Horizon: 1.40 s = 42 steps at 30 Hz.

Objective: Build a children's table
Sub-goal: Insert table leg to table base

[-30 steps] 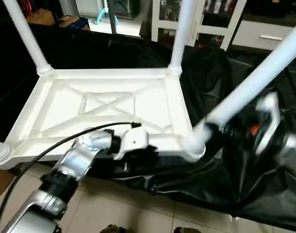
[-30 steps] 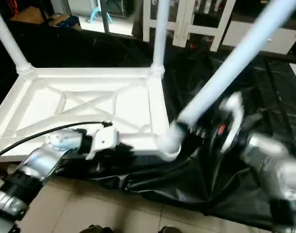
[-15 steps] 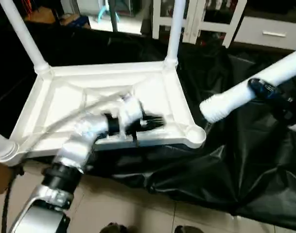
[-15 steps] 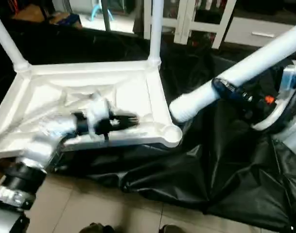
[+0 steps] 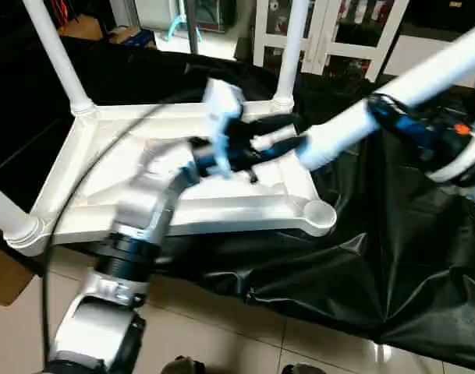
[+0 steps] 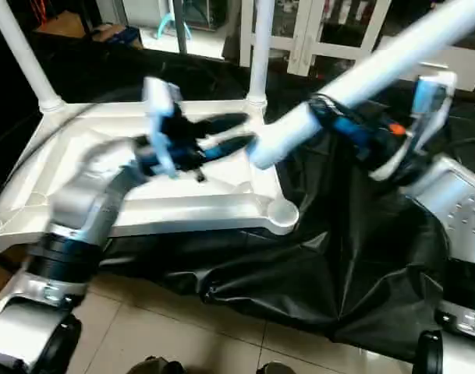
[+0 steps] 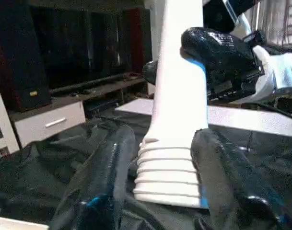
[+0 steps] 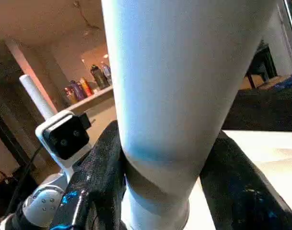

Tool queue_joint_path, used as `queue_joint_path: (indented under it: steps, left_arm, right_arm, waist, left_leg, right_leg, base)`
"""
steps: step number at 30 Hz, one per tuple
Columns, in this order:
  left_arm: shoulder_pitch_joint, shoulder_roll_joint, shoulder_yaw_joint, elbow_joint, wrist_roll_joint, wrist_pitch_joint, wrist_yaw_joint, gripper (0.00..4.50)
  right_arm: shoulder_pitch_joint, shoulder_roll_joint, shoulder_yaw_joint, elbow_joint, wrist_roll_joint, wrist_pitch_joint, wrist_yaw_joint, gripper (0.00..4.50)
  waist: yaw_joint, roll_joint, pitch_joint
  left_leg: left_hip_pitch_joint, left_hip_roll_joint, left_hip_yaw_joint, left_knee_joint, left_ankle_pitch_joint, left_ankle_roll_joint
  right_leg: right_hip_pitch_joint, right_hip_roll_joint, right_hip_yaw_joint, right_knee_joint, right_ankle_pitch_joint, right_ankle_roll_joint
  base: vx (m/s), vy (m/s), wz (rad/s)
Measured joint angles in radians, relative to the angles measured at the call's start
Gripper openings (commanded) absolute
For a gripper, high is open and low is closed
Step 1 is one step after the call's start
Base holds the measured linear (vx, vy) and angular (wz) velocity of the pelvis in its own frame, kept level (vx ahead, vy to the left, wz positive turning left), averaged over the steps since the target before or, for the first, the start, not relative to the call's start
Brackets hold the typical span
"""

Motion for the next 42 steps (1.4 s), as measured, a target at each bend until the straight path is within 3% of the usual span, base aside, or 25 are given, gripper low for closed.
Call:
queue_joint_path:
  steps: [6,15,16,23,24,25,27,30,35,42]
  left_arm:
    - [-0.007,-0.008,-0.009,0.004,0.001,0.026,-0.002,2.95]
    - [-0.03,-0.049,-0.038,0.031,-0.047,0.233,0.0,3.69]
    - [-0.035,-0.049,-0.041,0.036,-0.047,0.26,0.002,3.93]
    - [-0.067,-0.039,-0.085,0.063,0.012,0.284,0.027,4.38]
    - [-0.069,-0.039,-0.086,0.07,0.014,0.284,0.03,4.38]
    - [-0.069,-0.039,-0.086,0.076,0.014,0.284,0.032,3.87]
    - [-0.07,-0.04,-0.086,0.076,0.013,0.286,0.032,4.02]
    - [-0.07,-0.041,-0.086,0.076,0.011,0.288,0.032,3.57]
    - [-0.07,-0.048,-0.084,0.077,0.008,0.286,0.032,3.21]
    - [-0.07,-0.063,-0.059,0.08,0.004,0.277,0.052,3.12]
  right_arm:
    - [0.004,0.0,0.032,-0.037,-0.02,0.015,-0.009,1.78]
    - [0.005,-0.001,0.072,-0.082,-0.021,0.039,0.008,1.78]
    - [0.005,-0.002,0.073,-0.087,-0.022,0.04,0.009,1.78]
    - [0.017,-0.007,0.075,-0.103,-0.036,0.038,0.009,1.78]
    - [0.02,-0.009,0.077,-0.103,-0.038,0.038,0.009,1.78]
    - [0.02,-0.009,0.08,-0.103,-0.042,0.037,0.009,1.78]
    - [0.021,-0.01,0.082,-0.103,-0.047,0.031,0.009,1.78]
    - [0.02,-0.012,0.082,-0.104,-0.054,0.029,0.009,1.78]
    - [0.02,-0.01,0.082,-0.104,-0.062,0.015,0.008,1.78]
    - [0.008,0.024,0.075,-0.1,-0.069,-0.013,-0.022,1.78]
  waist:
    - [0.001,0.001,0.0]
    - [0.006,0.001,0.0]
    - [0.007,0.001,0.0]
    - [0.014,0.002,-0.001]
    - [0.014,0.002,-0.001]
    - [0.014,0.003,-0.002]
    - [0.016,0.003,-0.002]
    - [0.019,0.003,-0.002]
    - [0.023,0.004,-0.002]
    - [0.022,0.005,-0.003]
  left_leg:
    - [-0.001,0.001,0.0,0.002,0.0,0.0]
    - [-0.001,0.001,-0.001,0.01,0.001,0.001]
    - [-0.001,0.001,-0.001,0.01,0.001,0.002]
    - [0.0,0.001,-0.003,0.013,0.001,0.002]
    - [0.0,0.001,-0.003,0.014,0.001,0.002]
    - [0.0,0.001,-0.003,0.014,0.001,0.002]
    - [0.0,0.001,-0.003,0.014,0.001,0.002]
    - [0.0,0.001,-0.003,0.014,0.001,0.002]
    - [-0.001,0.001,-0.003,0.014,0.001,0.002]
    - [0.0,0.001,-0.003,0.015,0.001,0.002]
  right_leg:
    - [0.0,0.0,0.0,0.002,0.0,0.0]
    - [0.002,0.0,0.001,0.005,0.002,0.0]
    - [0.002,0.0,0.001,0.006,0.002,0.0]
    - [0.002,0.0,0.001,0.01,0.002,0.0]
    - [0.002,0.0,0.001,0.01,0.002,0.0]
    - [0.002,0.0,0.001,0.01,0.002,0.0]
    - [0.002,0.0,0.001,0.01,0.002,0.0]
    - [0.002,0.0,0.001,0.01,0.002,0.0]
    - [0.002,-0.001,0.001,0.011,0.002,0.0]
    - [0.002,-0.001,0.001,0.011,0.002,0.0]
  base:
    - [0.0,0.0,0.0]
    - [0.0,0.0,0.0]
    - [0.0,0.0,0.0]
    - [0.0,0.0,0.0]
    - [0.0,0.0,0.0]
    - [0.0,0.0,0.0]
    - [0.0,0.0,0.0]
    - [0.0,0.0,0.0]
    - [0.0,0.0,0.0]
    - [0.0,0.0,0.0]
